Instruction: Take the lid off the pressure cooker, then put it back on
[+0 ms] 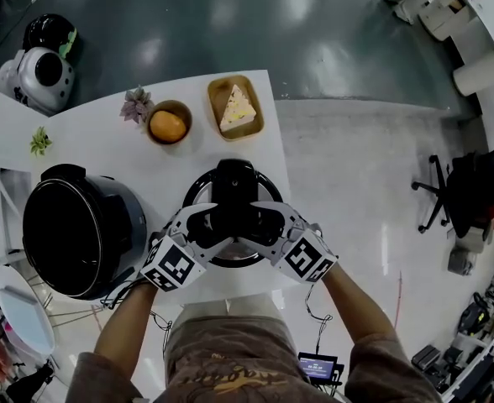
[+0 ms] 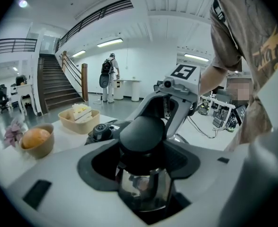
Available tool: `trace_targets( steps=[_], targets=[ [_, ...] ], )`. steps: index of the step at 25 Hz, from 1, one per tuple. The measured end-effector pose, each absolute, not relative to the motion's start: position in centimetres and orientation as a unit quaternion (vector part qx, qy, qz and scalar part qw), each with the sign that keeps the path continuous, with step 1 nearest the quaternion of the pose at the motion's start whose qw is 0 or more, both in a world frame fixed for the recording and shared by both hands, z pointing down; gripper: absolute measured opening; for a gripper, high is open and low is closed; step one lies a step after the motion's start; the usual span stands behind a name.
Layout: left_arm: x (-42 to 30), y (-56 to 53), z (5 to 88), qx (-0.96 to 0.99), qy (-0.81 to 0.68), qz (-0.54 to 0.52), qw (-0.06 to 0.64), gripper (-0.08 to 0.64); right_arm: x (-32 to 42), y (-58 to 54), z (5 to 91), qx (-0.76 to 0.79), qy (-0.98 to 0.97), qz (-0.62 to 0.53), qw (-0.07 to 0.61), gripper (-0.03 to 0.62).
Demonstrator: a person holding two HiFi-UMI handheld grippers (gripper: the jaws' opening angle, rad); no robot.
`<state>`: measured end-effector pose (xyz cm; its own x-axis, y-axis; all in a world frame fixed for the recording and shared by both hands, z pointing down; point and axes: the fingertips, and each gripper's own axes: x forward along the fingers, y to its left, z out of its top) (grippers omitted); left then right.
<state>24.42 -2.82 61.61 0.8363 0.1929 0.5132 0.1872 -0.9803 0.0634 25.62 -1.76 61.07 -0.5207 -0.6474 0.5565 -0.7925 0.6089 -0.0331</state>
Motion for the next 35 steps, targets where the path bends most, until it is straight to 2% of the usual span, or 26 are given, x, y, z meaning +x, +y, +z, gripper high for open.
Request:
trace_targets(
  steps=[8, 17, 35],
  targets=[
    [24.5, -1.5, 58.8, 0.959, 0.108, 0.262, 0.012, 0.273, 25.5, -0.4, 58.2, 0.419, -0.862, 0.152, 0.243, 0.267],
    [23.8, -0.8, 50.6, 0.965, 0.097, 0.244, -0.015, 0.273, 24.8, 0.3, 49.9, 0.428, -0.863, 0.117, 0.242, 0.267],
    [17.9, -1.0, 39.1, 0.974, -0.007, 0.225, -0.030, 0.273, 19.0, -0.2, 38.7, 0.359, -0.898, 0.056, 0.248, 0.267]
  ],
)
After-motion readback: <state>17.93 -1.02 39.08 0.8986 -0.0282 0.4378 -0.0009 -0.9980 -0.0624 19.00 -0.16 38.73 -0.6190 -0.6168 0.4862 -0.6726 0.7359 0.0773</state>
